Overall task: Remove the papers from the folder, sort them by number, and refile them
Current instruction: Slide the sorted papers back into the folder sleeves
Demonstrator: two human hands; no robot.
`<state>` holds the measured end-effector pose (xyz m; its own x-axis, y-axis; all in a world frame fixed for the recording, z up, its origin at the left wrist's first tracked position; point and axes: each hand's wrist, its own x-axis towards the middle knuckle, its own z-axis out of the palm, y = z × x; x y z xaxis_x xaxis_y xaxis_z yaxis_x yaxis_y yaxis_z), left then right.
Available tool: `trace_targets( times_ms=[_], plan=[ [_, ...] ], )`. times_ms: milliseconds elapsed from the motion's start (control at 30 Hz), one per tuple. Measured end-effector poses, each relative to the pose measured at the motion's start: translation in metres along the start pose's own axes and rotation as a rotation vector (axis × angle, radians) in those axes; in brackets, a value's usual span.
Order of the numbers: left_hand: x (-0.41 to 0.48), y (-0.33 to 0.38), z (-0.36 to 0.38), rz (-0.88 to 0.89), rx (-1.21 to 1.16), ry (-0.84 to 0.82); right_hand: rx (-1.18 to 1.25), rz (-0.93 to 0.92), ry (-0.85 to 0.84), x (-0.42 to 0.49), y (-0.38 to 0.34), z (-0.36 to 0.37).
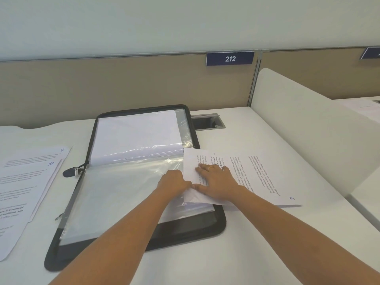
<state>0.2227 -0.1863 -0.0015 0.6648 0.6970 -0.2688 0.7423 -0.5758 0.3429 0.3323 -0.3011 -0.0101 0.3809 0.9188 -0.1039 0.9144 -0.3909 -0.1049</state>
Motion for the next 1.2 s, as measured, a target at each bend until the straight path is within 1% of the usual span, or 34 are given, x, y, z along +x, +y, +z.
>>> trace_targets(
  times_ms=[133, 200, 300, 433, 533, 700, 1000, 1100, 1200],
  plan=[
    [-0.001, -0.004, -0.001, -0.005, -0.116, 0.058, -0.035, 0.012, 0.028, -0.003, -0.002, 0.001],
    [0.000, -0.006, -0.001, -0.029, -0.186, 0.057, -0.038, 0.017, 0.026, -0.003, -0.003, 0.000],
    [0.000, -0.006, -0.003, -0.046, -0.224, 0.052, -0.029, 0.022, 0.023, -0.004, -0.004, 0.000],
    [0.000, -0.008, -0.003, -0.057, -0.241, 0.047, 0.008, -0.058, -0.009, -0.004, -0.006, 0.005],
    [-0.001, -0.009, -0.003, -0.053, -0.228, 0.050, -0.009, -0.087, -0.062, -0.004, -0.007, 0.004],
    [-0.004, -0.008, -0.004, -0.025, -0.190, 0.043, -0.019, -0.060, -0.057, -0.010, -0.005, 0.003],
    [-0.009, -0.004, -0.003, -0.007, 0.043, 0.023, -0.054, -0.041, -0.030, -0.011, -0.009, 0.007],
    [-0.010, -0.005, -0.003, 0.015, 0.028, 0.079, -0.080, -0.037, -0.032, -0.010, -0.011, 0.008],
    [-0.013, -0.009, -0.002, 0.058, -0.077, 0.182, -0.071, -0.036, -0.039, -0.010, -0.009, 0.010]
  ],
)
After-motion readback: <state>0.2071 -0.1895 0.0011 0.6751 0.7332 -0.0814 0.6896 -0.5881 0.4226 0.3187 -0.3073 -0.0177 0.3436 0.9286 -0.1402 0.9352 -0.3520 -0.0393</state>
